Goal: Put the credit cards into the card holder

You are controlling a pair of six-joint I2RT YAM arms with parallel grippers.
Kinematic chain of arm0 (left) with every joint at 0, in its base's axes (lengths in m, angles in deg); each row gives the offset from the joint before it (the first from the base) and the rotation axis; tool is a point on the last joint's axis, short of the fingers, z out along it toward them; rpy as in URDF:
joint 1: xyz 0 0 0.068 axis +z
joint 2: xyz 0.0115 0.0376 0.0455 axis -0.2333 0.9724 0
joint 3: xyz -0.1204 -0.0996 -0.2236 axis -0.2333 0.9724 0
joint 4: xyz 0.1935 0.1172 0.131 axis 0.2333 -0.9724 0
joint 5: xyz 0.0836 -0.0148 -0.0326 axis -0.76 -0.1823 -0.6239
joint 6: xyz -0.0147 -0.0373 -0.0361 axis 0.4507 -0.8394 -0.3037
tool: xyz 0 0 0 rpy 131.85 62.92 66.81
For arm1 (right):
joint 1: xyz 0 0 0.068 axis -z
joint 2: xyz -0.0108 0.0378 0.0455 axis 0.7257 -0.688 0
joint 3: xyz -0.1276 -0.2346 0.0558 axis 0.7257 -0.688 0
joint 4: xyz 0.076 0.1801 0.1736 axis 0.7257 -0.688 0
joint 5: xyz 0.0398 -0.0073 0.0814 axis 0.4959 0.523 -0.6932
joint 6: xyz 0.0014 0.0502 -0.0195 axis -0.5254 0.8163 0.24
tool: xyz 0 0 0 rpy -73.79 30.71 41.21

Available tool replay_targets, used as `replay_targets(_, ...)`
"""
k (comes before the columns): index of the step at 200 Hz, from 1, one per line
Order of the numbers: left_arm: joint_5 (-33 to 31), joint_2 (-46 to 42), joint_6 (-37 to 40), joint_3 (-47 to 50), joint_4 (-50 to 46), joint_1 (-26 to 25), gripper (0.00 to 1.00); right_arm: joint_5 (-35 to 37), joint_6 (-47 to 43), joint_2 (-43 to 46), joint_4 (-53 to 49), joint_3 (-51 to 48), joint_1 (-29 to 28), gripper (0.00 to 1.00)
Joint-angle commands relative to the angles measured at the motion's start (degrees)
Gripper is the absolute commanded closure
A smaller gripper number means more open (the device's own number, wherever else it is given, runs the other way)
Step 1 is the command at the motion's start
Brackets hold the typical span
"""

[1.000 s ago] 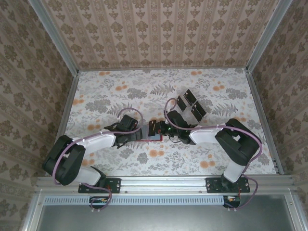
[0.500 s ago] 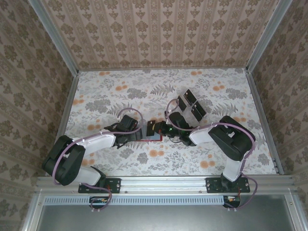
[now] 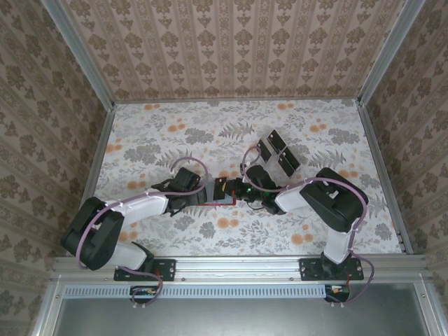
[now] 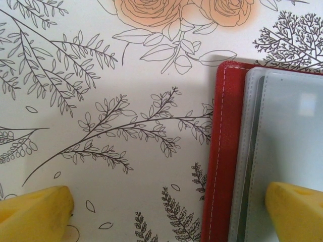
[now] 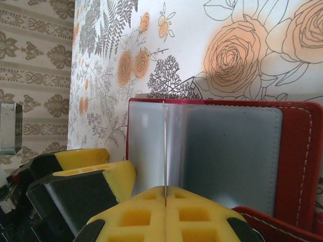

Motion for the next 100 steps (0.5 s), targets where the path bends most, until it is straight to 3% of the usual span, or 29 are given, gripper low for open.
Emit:
replay_targets(1, -1.1, 0.9, -1.1, 2.4, -5.1, 0.7, 0.00, -1.2, 0.9, -1.2, 2.4, -0.5, 0.3, 1.00)
replay_targets(100, -1.2, 0.9, -1.2, 2.4, -5.2, 0.7, 0.00, -2.1, 2.7, -3.7, 4.2, -0.2, 0.3, 1.00)
